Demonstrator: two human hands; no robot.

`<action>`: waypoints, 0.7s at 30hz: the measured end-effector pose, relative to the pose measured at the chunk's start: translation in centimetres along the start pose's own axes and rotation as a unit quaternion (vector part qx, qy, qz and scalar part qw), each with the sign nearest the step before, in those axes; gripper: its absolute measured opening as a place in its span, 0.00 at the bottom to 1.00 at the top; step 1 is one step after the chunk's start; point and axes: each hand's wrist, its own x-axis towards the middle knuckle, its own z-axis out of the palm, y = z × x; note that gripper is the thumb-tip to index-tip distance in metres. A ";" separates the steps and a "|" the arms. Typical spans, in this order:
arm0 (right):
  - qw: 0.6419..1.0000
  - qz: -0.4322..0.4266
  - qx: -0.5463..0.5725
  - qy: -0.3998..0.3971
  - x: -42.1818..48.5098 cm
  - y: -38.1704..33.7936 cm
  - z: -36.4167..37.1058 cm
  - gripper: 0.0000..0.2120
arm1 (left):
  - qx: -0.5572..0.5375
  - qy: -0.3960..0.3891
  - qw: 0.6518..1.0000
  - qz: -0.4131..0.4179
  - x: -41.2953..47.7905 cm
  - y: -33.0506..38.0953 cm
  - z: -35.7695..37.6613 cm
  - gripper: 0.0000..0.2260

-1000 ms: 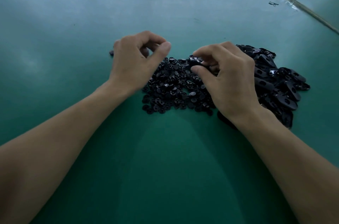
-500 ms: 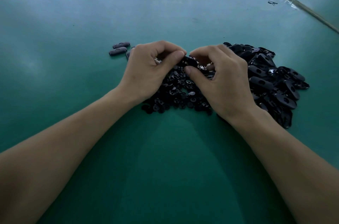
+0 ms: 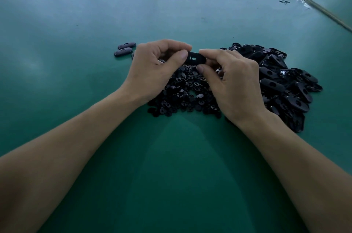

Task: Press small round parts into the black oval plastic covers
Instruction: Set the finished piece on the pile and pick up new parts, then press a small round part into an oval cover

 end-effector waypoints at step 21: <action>0.985 0.012 -0.115 -0.129 -0.4 -0.7 -0.2 0.13 | -0.007 0.075 0.997 0.010 0.3 -0.5 -0.1 0.05</action>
